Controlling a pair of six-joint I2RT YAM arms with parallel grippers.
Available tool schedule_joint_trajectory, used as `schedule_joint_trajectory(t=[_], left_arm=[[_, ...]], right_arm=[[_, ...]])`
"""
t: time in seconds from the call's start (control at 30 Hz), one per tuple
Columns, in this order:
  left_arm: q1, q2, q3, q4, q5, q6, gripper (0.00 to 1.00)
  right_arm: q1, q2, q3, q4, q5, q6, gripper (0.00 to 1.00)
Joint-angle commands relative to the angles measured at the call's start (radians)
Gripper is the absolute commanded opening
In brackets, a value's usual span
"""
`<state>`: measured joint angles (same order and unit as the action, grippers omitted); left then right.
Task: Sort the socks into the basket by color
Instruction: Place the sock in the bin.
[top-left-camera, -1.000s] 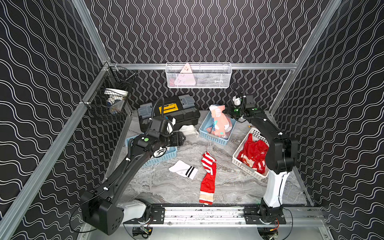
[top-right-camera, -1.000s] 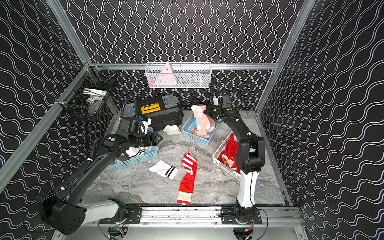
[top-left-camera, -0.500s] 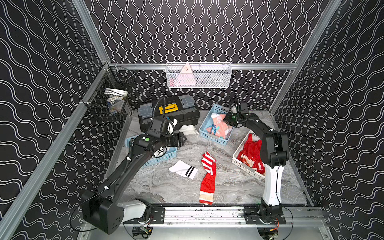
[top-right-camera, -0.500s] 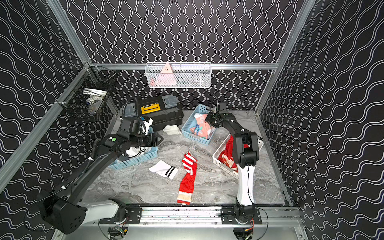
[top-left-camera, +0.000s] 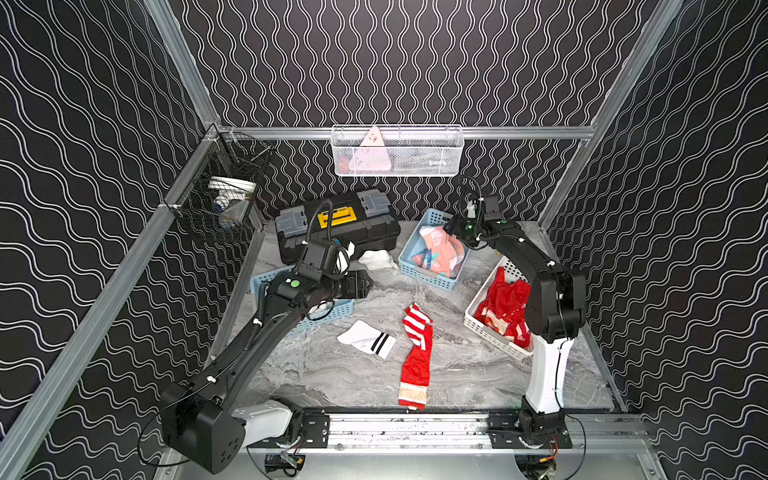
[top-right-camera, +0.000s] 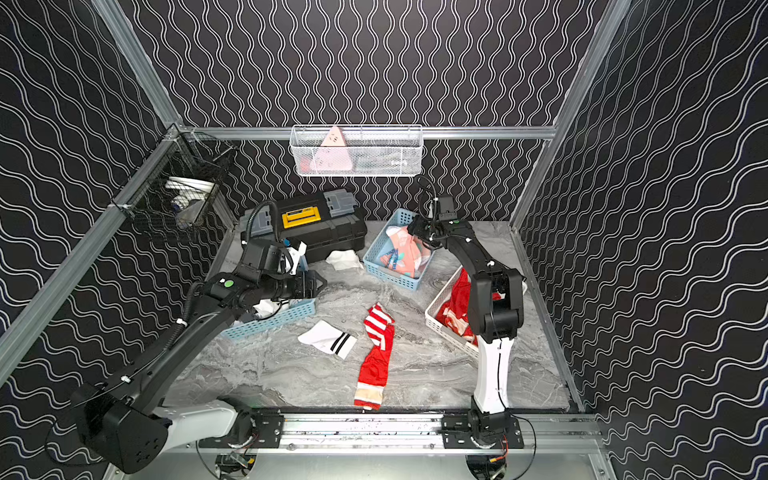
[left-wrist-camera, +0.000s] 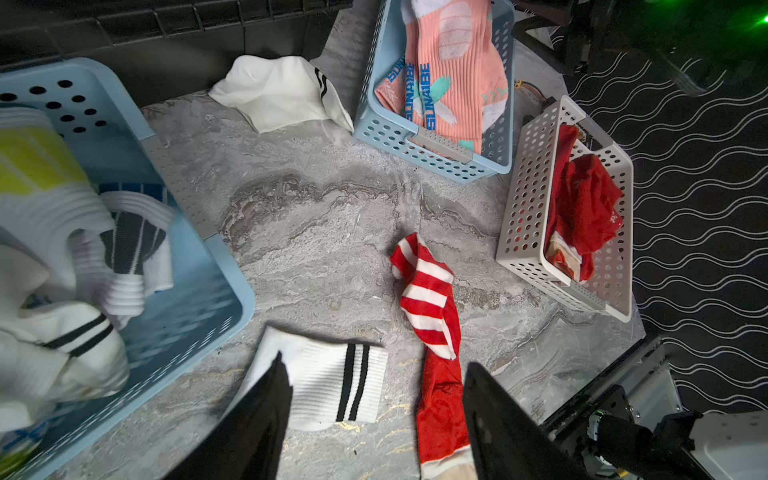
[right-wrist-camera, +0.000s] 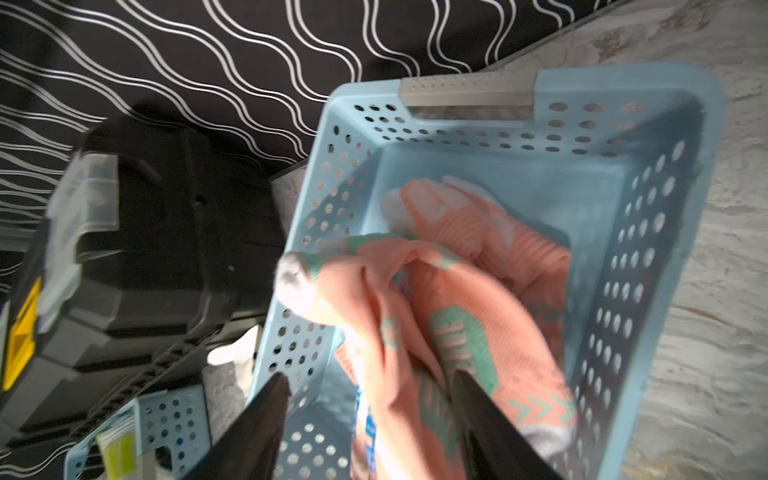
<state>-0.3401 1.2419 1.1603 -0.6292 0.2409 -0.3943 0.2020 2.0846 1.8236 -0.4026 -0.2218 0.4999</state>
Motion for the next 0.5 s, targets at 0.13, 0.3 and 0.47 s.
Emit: schedule_joint_trajectory(t=[0.13, 0.3, 0.47], left_arm=[[-0.011, -0.013, -0.029, -0.009, -0.015, -0.014, 0.7], [-0.026, -0.019, -0.063, -0.015, -0.029, -0.031, 0.7], [-0.044, -0.042, -0.094, -0.018, -0.045, -0.047, 0.7]], right_arm=[[0.054, -0.114, -0.017, -0.125, 0.006, -0.064, 0.75], [0.134, -0.219, -0.111, -0.241, -0.027, -0.098, 0.78], [0.261, -0.303, -0.197, -0.402, -0.058, -0.158, 0.8]])
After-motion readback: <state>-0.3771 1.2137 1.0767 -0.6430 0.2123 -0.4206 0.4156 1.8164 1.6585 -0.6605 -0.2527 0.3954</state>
